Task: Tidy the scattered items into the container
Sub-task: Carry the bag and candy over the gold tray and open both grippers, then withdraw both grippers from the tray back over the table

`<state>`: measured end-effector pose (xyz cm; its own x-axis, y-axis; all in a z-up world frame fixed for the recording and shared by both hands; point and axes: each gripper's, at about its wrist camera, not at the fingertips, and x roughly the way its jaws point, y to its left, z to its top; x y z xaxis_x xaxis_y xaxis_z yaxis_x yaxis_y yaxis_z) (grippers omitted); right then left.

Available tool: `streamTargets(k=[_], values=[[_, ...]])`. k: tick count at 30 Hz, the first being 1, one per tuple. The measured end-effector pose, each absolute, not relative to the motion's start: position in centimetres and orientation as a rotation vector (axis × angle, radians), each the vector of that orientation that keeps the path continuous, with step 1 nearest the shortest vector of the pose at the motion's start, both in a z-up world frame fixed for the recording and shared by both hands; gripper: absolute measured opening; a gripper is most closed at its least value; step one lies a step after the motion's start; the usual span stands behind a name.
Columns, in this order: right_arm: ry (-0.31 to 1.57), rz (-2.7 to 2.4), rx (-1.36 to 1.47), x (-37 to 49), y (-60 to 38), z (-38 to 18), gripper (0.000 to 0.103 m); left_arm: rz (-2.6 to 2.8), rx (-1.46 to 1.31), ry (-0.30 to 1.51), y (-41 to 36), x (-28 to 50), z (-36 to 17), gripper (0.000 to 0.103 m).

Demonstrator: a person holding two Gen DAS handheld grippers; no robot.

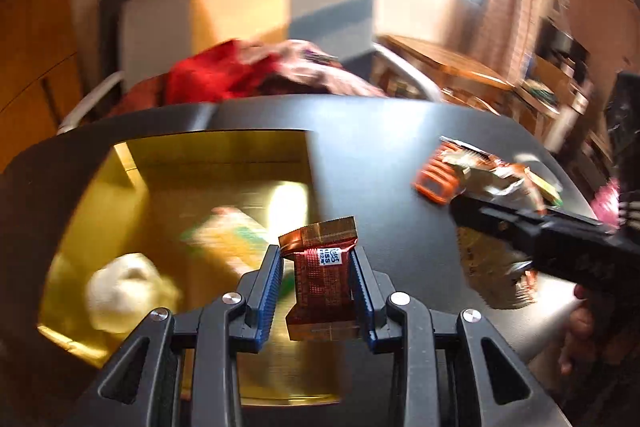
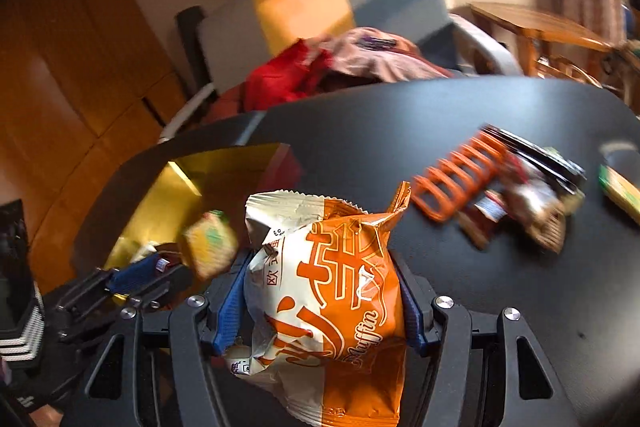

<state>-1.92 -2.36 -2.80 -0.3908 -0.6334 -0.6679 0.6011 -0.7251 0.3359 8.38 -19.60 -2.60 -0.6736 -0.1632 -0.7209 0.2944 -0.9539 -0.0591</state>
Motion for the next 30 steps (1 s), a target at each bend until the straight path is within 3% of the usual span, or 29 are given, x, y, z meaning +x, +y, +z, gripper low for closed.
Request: streamTargets(k=[6,15,22,26,30], values=[[0.019,-2.007,1.018,-1.1,-10.9,-1.4,0.064,-2.523,1.091,0.303,-25.4,9.7,-3.4,0.034],[0.145,-1.907,1.109,-1.7,-19.1,-3.8,0.067,-2.424,1.14,0.348,-29.3,9.1,-6.1,0.034],[0.112,-1.903,1.138,-2.2,-19.1,-4.4,0.073,-2.436,1.13,0.375,-29.5,9.4,-6.3,0.036],[0.064,-1.916,1.127,-2.0,-17.4,-4.0,0.073,-2.447,1.082,0.396,-29.4,10.2,-5.3,0.048],[0.004,-1.954,1.114,-1.7,-14.5,-3.5,0.073,-2.468,1.05,0.418,-28.7,10.8,-4.1,0.049]])
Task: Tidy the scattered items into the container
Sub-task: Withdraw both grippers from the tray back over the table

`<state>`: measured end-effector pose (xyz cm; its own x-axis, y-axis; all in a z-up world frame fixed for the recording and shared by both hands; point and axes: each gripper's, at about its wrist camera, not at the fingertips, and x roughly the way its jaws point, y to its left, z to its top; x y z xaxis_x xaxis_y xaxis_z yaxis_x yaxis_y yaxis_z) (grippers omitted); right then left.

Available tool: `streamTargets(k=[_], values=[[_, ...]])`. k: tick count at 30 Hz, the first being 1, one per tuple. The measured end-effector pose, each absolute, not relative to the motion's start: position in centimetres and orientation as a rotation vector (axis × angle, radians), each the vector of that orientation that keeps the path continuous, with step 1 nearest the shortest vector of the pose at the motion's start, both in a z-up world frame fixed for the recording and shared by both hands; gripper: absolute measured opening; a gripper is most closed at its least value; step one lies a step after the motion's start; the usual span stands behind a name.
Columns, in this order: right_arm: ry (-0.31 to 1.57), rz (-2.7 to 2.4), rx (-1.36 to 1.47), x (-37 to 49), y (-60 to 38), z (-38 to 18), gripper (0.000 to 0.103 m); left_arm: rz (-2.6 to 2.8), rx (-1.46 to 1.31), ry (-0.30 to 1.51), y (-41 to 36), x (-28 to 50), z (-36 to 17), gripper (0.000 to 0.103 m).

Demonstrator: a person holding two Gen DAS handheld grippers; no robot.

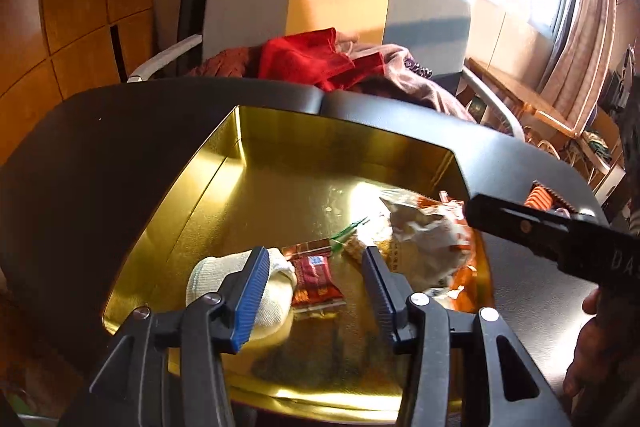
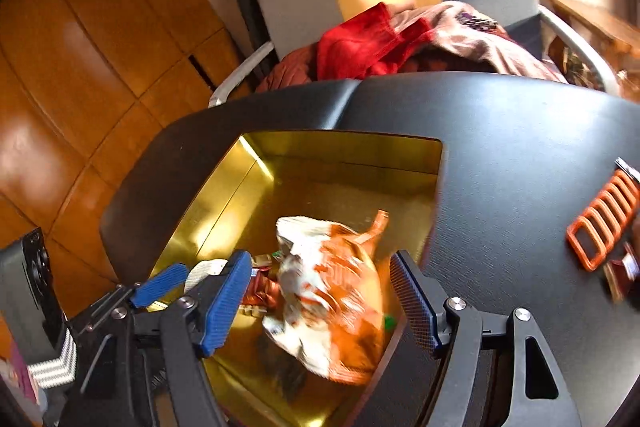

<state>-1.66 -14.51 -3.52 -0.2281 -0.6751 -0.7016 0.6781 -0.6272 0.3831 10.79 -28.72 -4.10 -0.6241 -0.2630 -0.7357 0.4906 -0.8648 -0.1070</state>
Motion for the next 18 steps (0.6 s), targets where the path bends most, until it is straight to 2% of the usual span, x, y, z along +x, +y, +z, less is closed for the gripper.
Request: streamTargets(k=[10,18], values=[[-0.152,-2.166,1.146,-3.0,-1.4,-4.8,0.073,-2.687,1.073,0.347,-20.9,9.5,-0.9,0.049],[-0.334,-2.315,1.231,-5.6,10.4,-7.2,0.073,-2.808,1.259,0.231,-12.7,4.6,-2.1,0.049]])
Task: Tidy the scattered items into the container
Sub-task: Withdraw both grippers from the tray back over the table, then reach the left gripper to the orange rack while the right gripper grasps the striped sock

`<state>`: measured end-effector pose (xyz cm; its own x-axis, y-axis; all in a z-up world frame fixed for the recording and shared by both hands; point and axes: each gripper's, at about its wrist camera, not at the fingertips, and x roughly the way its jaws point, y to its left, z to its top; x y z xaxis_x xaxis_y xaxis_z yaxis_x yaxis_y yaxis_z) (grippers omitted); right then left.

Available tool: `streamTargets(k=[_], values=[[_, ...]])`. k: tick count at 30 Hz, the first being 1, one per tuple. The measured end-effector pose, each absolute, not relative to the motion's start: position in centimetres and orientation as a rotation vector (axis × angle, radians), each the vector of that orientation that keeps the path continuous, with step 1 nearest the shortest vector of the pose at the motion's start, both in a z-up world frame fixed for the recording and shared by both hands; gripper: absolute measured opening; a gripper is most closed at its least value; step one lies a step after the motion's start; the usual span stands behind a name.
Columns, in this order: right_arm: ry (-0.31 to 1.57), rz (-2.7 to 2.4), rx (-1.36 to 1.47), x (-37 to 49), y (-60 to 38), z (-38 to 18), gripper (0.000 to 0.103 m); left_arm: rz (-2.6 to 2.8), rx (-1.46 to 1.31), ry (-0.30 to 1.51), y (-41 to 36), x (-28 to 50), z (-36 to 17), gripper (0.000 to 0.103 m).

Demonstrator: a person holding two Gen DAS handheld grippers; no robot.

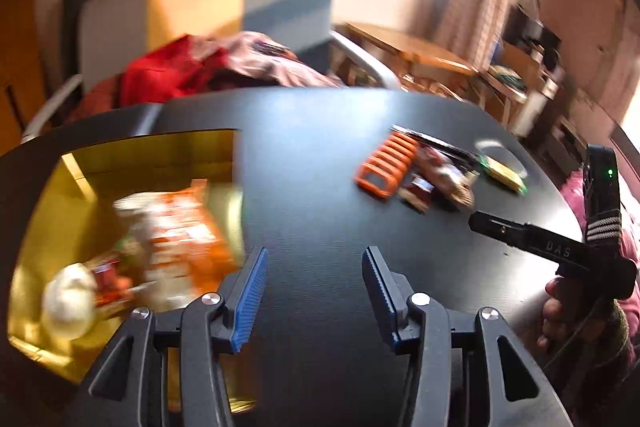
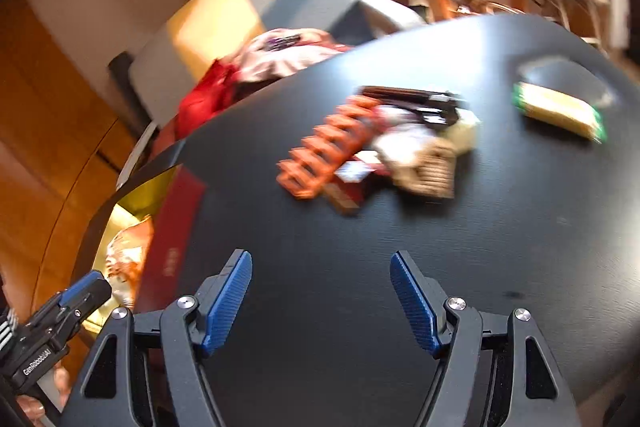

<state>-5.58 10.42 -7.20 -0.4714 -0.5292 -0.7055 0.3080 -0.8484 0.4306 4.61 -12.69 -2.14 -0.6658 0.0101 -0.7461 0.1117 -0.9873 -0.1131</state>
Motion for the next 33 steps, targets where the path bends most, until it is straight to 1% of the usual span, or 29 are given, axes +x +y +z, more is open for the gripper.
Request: streamTargets(k=[2,5,15,17,23,30,33], values=[[-0.382,-2.335,1.246,-6.2,12.8,-7.6,0.073,-2.824,1.291,0.186,-10.9,3.2,-2.5,0.05],[-0.425,-2.342,1.246,-7.0,14.4,-7.8,0.073,-2.829,1.335,0.171,-9.4,1.0,-3.0,0.05],[-0.451,-2.315,1.199,-9.0,14.7,-7.7,0.073,-2.752,1.414,0.218,-9.0,-8.1,-3.7,0.05],[-0.447,-2.313,1.205,-9.1,14.8,-7.8,0.073,-2.756,1.424,0.182,-8.7,-9.9,-4.1,0.05],[-0.378,-2.272,1.179,-9.2,14.2,-8.2,0.073,-2.705,1.492,0.089,-8.3,-14.4,-6.3,0.05],[-0.289,-2.231,1.131,-10.8,12.8,-7.8,0.073,-2.707,1.575,0.058,-6.9,-18.5,-8.8,0.05],[-0.245,-2.223,1.107,-11.8,12.1,-7.3,0.073,-2.713,1.559,0.039,-6.7,-19.3,-9.3,0.05]])
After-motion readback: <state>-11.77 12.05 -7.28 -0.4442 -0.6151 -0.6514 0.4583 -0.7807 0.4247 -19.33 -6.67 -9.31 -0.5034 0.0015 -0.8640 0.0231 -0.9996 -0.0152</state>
